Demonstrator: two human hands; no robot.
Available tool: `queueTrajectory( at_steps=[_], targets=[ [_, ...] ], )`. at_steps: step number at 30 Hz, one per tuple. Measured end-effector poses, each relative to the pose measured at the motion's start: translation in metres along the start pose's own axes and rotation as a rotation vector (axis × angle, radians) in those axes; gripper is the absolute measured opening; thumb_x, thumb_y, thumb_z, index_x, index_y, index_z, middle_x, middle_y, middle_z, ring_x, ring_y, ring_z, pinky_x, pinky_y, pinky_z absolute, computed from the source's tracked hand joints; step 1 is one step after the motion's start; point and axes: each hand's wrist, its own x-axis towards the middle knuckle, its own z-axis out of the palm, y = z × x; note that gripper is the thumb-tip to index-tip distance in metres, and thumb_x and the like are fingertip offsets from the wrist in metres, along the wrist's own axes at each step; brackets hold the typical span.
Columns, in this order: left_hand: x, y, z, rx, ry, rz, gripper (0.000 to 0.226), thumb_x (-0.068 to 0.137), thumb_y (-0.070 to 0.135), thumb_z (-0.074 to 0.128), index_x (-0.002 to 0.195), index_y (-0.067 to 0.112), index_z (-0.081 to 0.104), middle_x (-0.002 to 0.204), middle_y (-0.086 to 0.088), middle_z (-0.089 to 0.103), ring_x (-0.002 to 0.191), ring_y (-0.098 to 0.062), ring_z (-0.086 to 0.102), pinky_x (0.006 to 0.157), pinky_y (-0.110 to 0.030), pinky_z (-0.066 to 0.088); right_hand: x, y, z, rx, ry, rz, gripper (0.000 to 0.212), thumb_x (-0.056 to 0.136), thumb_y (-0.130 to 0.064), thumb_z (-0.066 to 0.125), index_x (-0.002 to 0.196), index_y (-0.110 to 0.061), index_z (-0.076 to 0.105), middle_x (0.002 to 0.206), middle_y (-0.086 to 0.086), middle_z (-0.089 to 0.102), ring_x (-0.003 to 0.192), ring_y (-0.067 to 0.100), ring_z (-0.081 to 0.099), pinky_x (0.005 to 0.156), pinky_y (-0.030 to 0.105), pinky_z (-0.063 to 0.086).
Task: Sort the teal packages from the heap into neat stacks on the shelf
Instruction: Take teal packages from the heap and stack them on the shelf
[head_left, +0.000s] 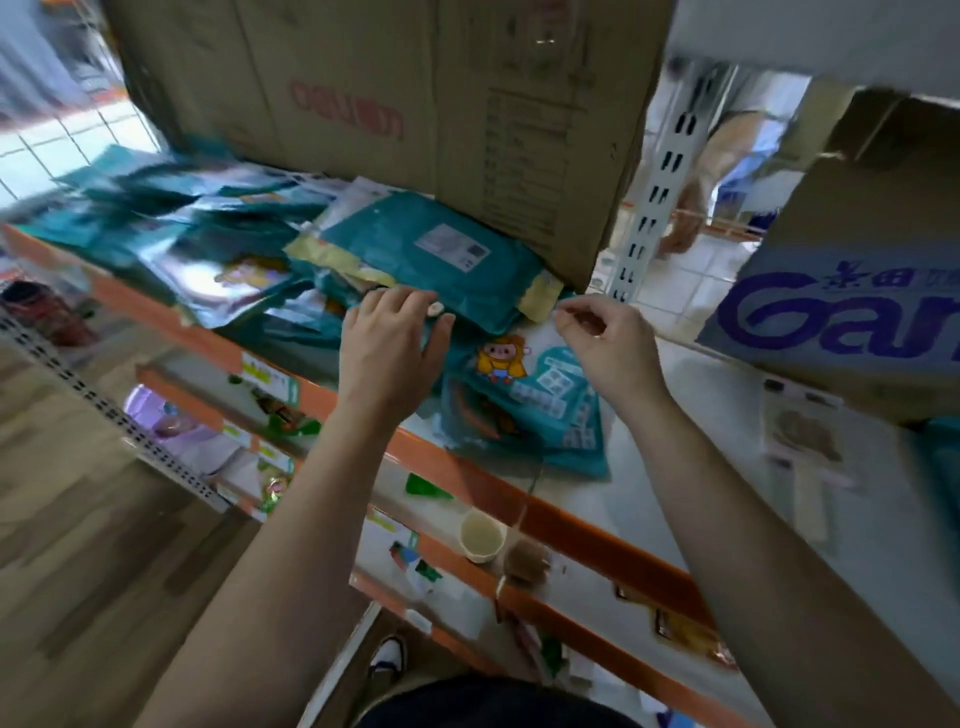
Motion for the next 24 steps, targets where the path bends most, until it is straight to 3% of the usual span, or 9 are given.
queueTrajectory(
  at_steps=[3, 7, 15, 20, 24],
  targets=[
    [0.024, -0.048, -0.006, -0.017, 0.019, 0.037, 0.048, 0.096, 0.044, 0.038, 0.116, 0.01, 0.065, 0.114, -0.011, 0.066, 0.107, -0.034, 0.058, 0.087, -0.045, 0.045, 0.019, -0.025, 0.039, 0.029, 0.011, -0.023, 0.018, 0.092, -0.026, 0.065, 0.102, -0.013, 0.072, 0.09, -0.004, 0.067, 0.079, -0.005, 0.059, 0.071, 0.012, 0.047],
    [0.05, -0.103, -0.012, -0.05, 0.049, 0.093, 0.044, 0.097, 0.042, 0.039, 0.115, 0.01, 0.065, 0.114, -0.011, 0.065, 0.107, -0.034, 0.057, 0.087, -0.045, 0.044, 0.045, -0.054, 0.091, -0.02, 0.011, -0.029, 0.023, 0.09, -0.032, 0.066, 0.107, -0.017, 0.071, 0.106, -0.004, 0.068, 0.099, 0.008, 0.061, 0.087, 0.027, 0.051],
    [0.083, -0.159, -0.018, -0.152, 0.033, 0.167, 0.046, 0.097, 0.042, 0.039, 0.118, 0.01, 0.064, 0.121, -0.01, 0.064, 0.113, -0.032, 0.054, 0.092, -0.045, 0.041, 0.063, -0.075, 0.142, -0.239, -0.131, 0.069, 0.054, 0.082, -0.042, 0.073, 0.129, -0.02, 0.06, 0.139, -0.002, 0.053, 0.126, 0.014, 0.047, 0.094, 0.015, 0.03],
    [0.087, -0.171, -0.014, -0.209, 0.032, 0.192, 0.042, 0.099, 0.04, 0.041, 0.119, 0.011, 0.064, 0.122, -0.008, 0.063, 0.114, -0.029, 0.054, 0.093, -0.042, 0.039, 0.064, -0.071, 0.144, -0.193, -0.086, 0.157, 0.053, 0.077, -0.048, 0.076, 0.124, -0.03, 0.061, 0.131, -0.007, 0.059, 0.119, 0.013, 0.054, 0.095, 0.028, 0.043],
    [0.084, -0.175, -0.011, -0.243, 0.022, 0.211, 0.04, 0.1, 0.038, 0.042, 0.119, 0.011, 0.064, 0.121, -0.008, 0.063, 0.112, -0.028, 0.054, 0.092, -0.038, 0.039, 0.064, -0.066, 0.147, -0.252, -0.029, 0.113, 0.029, 0.082, -0.048, 0.071, 0.097, -0.027, 0.058, 0.108, -0.006, 0.066, 0.097, 0.02, 0.061, 0.08, 0.038, 0.048]
  ],
)
